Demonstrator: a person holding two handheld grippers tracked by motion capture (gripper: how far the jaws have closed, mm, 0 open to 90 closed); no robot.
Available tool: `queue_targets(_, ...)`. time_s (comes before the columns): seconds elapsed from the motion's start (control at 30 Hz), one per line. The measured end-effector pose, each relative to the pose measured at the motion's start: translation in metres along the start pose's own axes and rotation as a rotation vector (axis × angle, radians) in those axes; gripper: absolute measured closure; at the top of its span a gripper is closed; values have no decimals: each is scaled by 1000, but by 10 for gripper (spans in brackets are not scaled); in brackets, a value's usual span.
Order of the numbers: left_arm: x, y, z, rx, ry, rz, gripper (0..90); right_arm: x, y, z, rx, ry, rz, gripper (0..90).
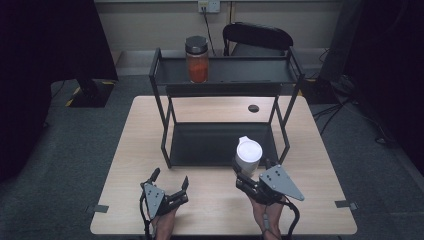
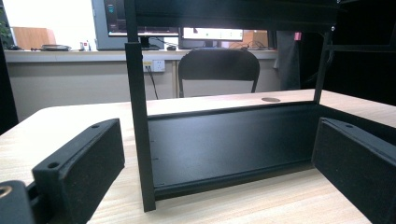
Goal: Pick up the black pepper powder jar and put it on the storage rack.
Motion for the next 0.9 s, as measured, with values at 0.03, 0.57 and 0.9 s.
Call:
queue_targets(0.03,0,0,0,0,0,0,17,2,0,-1,0,3,0,300)
queue_targets(0.57,0,0,0,2,0,0,17,39,12,-14,14,11,-53,300)
queue_targets(0.9,0,0,0,2,0,0,16,71,28,-22,0,-14,-89,301)
Point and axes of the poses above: each handheld gripper's, and its own axes: y roughly forward along the jaws, x roughly out of its top, z roughly to its left, the point moved 6 cm from there along y, roughly forward along the jaws, and after that the axes turned 6 degrees about z, right-handed, at the moved point
